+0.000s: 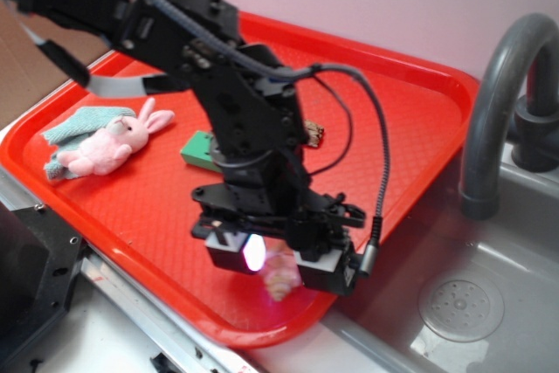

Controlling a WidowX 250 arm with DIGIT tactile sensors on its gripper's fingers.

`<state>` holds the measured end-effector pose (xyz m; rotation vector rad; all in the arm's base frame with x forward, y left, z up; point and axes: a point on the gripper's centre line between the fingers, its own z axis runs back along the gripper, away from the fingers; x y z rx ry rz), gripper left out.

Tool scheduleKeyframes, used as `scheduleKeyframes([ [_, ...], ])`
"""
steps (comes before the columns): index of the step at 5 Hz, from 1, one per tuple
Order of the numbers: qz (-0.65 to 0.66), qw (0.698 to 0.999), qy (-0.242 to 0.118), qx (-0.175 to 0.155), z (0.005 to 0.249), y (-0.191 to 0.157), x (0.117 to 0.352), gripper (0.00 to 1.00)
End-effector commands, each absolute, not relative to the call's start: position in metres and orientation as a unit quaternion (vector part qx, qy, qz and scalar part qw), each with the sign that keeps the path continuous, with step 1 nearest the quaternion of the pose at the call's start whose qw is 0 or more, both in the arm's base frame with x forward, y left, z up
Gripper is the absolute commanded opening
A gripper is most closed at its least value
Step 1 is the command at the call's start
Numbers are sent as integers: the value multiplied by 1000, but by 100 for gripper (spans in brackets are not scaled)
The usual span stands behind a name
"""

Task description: Grab the shell.

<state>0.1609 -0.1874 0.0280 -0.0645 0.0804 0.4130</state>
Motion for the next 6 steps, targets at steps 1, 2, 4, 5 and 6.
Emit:
scheduleKeyframes([
  [1,209,976,54,-19,20,-186,154,0],
  [2,213,976,49,-19,24,-183,154,0],
  [4,179,983,-17,-48,100,-159,168,0],
  [5,133,987,-42,-81,138,-133,172,0],
  [6,96,986,-50,-130,171,-107,172,0],
])
